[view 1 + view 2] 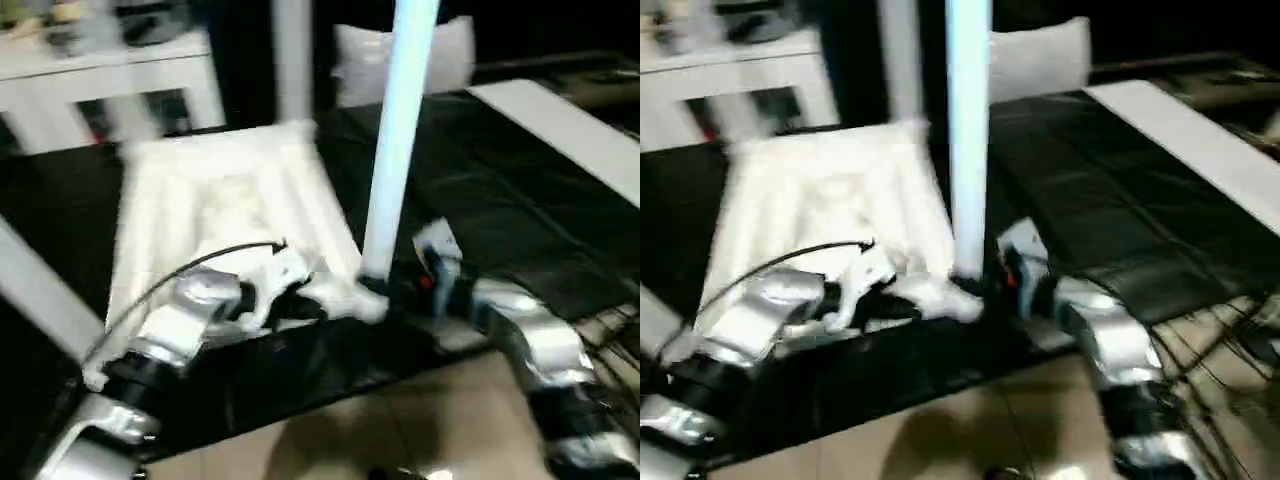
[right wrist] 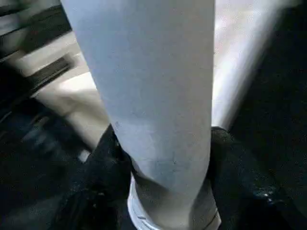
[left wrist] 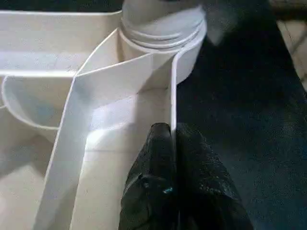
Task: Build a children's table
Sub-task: Rotate leg to tighten
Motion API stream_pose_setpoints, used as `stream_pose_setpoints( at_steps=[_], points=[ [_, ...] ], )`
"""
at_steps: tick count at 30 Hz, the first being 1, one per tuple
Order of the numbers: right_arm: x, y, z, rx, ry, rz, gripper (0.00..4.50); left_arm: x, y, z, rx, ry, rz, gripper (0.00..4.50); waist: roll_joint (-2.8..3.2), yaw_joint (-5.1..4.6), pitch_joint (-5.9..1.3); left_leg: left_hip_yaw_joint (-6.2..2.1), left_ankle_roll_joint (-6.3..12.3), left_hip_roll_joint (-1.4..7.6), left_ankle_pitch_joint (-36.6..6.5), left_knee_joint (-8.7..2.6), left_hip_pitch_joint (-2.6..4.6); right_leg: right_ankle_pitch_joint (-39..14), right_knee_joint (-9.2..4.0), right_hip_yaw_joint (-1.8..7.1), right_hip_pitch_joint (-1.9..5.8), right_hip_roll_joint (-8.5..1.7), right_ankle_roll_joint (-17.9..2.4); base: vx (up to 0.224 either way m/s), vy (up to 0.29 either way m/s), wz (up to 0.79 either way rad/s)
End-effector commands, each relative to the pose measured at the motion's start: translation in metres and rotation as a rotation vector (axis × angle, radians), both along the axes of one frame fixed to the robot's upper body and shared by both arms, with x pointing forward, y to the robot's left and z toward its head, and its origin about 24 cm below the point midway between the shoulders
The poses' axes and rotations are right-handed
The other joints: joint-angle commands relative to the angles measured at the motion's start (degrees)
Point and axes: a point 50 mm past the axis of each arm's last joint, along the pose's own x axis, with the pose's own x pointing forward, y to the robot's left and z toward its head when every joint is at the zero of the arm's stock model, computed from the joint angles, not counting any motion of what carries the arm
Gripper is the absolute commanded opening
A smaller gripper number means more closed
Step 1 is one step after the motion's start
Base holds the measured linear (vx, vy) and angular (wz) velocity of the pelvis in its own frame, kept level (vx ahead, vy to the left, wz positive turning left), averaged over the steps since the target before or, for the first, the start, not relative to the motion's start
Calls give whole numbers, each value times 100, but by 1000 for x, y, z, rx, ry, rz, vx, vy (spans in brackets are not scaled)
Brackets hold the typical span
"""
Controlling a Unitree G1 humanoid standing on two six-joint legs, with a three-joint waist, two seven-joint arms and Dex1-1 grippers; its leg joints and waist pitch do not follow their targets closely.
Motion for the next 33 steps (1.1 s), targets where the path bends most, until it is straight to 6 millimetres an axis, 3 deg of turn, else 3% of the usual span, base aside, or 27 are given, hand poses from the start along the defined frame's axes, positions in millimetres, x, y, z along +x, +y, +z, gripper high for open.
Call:
stream_pose_setpoints(
  at_steps=[1, 2, 3, 4, 5, 6, 8, 9, 10, 12, 13, 16, 17, 20, 22, 23, 25, 28, 31, 33],
  points=[
    [13, 16, -8, -29, 47, -171, 202, -2, -32, 21, -112, -60, -23, 0, 111, -79, -373, -75, 292, 274, -1461, -540, -124, -2869, -494, 145, 571, -314, 314, 0, 0, 0],
    [15, 18, -8, -27, 51, -202, 202, -1, -34, 22, -112, -64, 0, 0, 89, -137, -364, -107, 280, 323, -1628, -572, -157, -2745, -436, 165, 594, -321, 299, 0, 0, 0],
    [19, 19, -9, -34, 46, -255, 202, 2, -39, 24, -125, -71, 54, 0, 73, -174, -371, -100, 218, 298, -1795, -565, -108, -2743, -439, 197, 567, -339, 280, 0, 0, 0],
    [23, 21, -10, -46, 33, -290, 202, 4, -44, 26, -139, -77, 102, 0, 33, -214, -363, -25, 178, 150, -1669, -477, -48, -2977, -556, 153, 498, -354, 264, 0, 0, 0],
    [26, 23, -9, -46, 22, -321, 202, 6, -48, 27, -146, -81, 138, 0, 19, -227, -367, 11, 176, 87, -1563, -433, -28, -3096, -603, 116, 478, -365, 270, 0, 0, 0],
    [29, 24, -8, -41, 11, -341, 236, 7, -51, 28, -151, -85, 157, 0, 16, -261, -378, 33, 233, 34, -1356, -404, -59, -3143, -629, 76, 495, -374, 267, 0, 0, 0],
    [33, 27, -4, -22, -17, -348, 270, 8, -54, 30, -148, -95, 167, 0, 30, -285, -397, -2, 324, 75, -1134, -436, -123, -2857, -574, 124, 530, -371, 221, 0, 0, 0],
    [33, 27, -4, -21, -20, -347, 270, 8, -55, 30, -148, -96, 168, 0, 27, -284, -423, -17, 362, 88, -906, -451, -145, -2544, -512, 173, 544, -373, 93, 50, -7, 7],
    [34, 28, -1, -9, -42, -336, 279, 8, -55, 31, -141, -106, 161, 0, 32, -241, -457, -10, 419, 109, -597, -454, -113, -2165, -444, 237, 519, -389, -139, 50, -7, 7],
    [33, 27, 3, 16, -70, -315, 291, 9, -51, 30, -121, -137, 139, 0, 6, -157, -486, 0, 551, 93, -152, -446, -136, -1739, -335, 289, 519, -368, -368, 54, -9, 8],
    [33, 26, 4, 22, -82, -308, 305, 9, -49, 30, -113, -148, 131, 0, 21, -115, -498, -1, 637, 100, 125, -431, -157, -1479, -267, 313, 525, -371, -466, 54, -12, 6],
    [30, 14, 5, 15, -125, -260, 328, 9, -41, 28, -90, -176, 85, 0, 11, 37, -558, 7, 870, 99, 884, -373, -166, -652, -98, 360, 510, -354, -642, 0, 0, 0],
    [28, 10, 5, 12, -134, -240, 338, 9, -38, 27, -78, -178, 72, 0, 3, 63, -547, 18, 908, 101, 932, -366, -167, -609, -86, 372, 494, -353, -669, 0, 0, 0],
    [23, -5, 8, 9, -176, -161, 347, 9, -28, 22, -41, -177, 48, 0, 1, 244, -546, 58, 967, 109, 927, -358, -158, -786, -75, 386, 472, -346, -632, 0, 0, 0],
    [20, -10, 9, 6, -191, -123, 347, 9, -25, 21, -38, -184, 27, 0, -2, 331, -514, 79, 931, 110, 713, -370, -158, -1120, -118, 386, 454, -338, -551, 0, 0, 0],
    [12, -20, 10, 4, -193, -26, 365, 7, -20, 19, -40, -178, -16, 0, -14, 377, -498, 91, 865, 118, 498, -386, -145, -1393, -153, 386, 456, -334, -438, 0, 0, 0],
    [5, -28, 13, -13, -212, 49, 374, 4, -18, 18, -51, -185, -80, 0, -47, 435, -468, 112, 761, 104, 158, -420, -120, -1864, -238, 382, 445, -325, -251, 0, 0, 0],
    [-1, -38, 19, 1, -228, 105, 374, -1, -13, 17, -51, -184, -190, 0, -45, 463, -458, 134, 639, 86, -127, -441, -102, -2291, -309, 368, 425, -307, -36, 0, 0, 0],
    [-14, -46, 22, -30, -239, 276, 374, -7, -4, 13, 2, -157, -304, 0, -32, 546, -458, 152, 610, 98, -286, -455, -35, -2414, -349, 373, 379, -280, -14, 0, 0, 0],
    [-19, -50, 23, -37, -223, 347, 374, -9, -1, 12, 13, -148, -356, 0, -31, 572, -437, 157, 600, 123, -376, -470, -32, -2476, -352, 383, 374, -270, -59, 0, 0, 0]
  ],
)
